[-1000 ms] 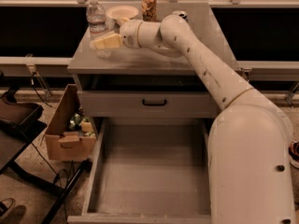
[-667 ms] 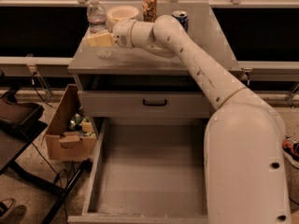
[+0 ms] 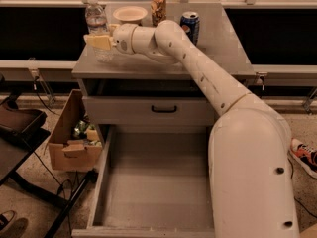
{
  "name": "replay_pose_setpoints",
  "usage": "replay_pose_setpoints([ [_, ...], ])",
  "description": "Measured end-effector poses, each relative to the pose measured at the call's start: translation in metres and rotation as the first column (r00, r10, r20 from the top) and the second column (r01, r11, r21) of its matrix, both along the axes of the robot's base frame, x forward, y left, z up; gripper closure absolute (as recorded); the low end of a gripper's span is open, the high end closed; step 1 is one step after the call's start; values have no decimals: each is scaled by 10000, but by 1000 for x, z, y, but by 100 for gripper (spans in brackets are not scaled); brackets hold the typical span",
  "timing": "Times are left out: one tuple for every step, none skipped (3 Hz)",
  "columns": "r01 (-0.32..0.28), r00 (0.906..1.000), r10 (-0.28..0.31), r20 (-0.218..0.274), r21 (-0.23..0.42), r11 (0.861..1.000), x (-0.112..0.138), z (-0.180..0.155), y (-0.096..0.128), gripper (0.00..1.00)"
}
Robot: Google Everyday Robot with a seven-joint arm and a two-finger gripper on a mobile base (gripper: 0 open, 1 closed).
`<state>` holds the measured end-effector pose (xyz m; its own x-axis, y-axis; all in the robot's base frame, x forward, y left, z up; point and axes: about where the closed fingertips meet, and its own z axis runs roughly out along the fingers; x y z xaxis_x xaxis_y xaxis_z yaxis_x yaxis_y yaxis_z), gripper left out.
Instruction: Place water bottle into middle drawer
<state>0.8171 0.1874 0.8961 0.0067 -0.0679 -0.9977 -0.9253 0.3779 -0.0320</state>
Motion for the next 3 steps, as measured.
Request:
replay_pose_setpoints([
  [-3,10000,3,-17,3,10000,0,0,0,89],
  [-109,9999,110,81,-123,9999,1,5,4,100],
  [-334,9956,352,867,-226,9992,-27,44,-5,100],
])
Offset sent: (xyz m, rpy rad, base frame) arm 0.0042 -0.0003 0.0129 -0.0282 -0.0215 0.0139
